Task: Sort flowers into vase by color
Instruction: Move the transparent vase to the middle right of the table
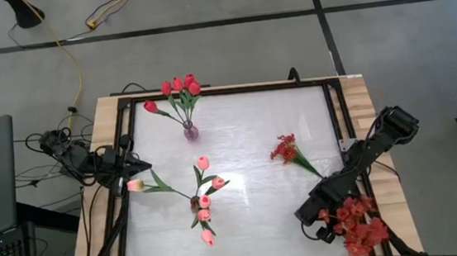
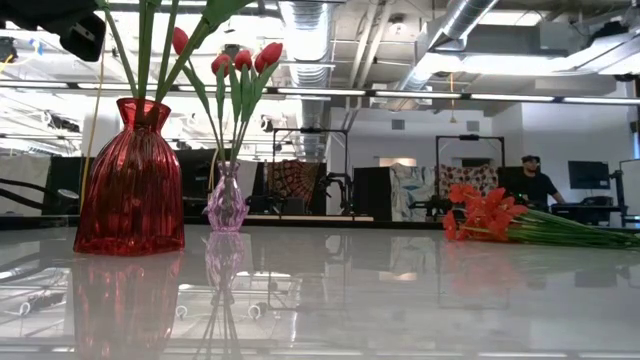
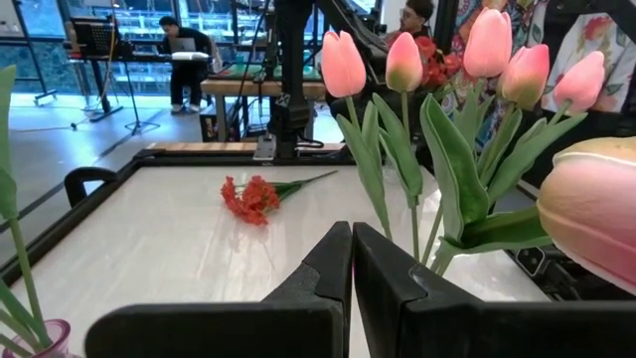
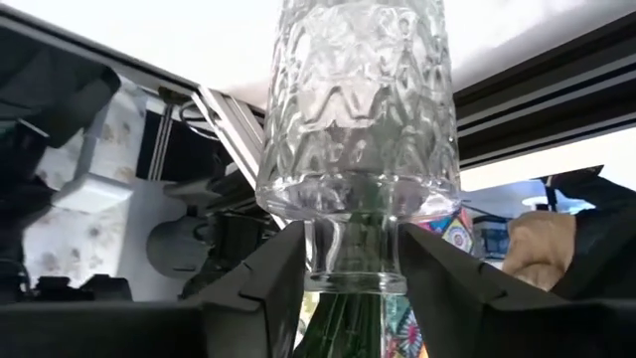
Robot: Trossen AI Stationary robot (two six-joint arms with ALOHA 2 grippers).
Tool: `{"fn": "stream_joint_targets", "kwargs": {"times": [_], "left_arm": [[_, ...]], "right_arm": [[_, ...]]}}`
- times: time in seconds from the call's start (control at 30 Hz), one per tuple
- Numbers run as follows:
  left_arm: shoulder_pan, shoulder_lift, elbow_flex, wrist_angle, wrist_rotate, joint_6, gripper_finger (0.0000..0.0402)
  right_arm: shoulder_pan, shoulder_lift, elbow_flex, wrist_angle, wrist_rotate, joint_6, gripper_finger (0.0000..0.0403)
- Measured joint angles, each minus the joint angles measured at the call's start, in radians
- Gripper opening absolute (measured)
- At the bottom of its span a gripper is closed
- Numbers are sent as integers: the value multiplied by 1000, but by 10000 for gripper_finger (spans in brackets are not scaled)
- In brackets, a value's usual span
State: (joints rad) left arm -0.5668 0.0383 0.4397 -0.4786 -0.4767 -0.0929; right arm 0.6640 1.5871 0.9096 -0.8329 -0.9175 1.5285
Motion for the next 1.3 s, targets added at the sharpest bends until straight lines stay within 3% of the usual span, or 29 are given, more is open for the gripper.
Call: {"fn": "stream_joint_targets", "kwargs": {"times": [0.27,0.4,0.63,0.93,1.3], "left_arm": [[0,0,0,0,0,0,0],[0,0,0,0,0,0,0],[0,0,0,0,0,0,0],[0,0,0,0,0,0,0],[0,0,0,-1,25,3,0]], "right_arm": [[-123,0,0,-83,47,-95,156],[-195,0,0,-103,56,-148,156],[-315,-1,1,-149,75,-289,191],[-493,-2,2,-160,82,-407,160],[-589,0,1,-146,58,-510,233]]}}
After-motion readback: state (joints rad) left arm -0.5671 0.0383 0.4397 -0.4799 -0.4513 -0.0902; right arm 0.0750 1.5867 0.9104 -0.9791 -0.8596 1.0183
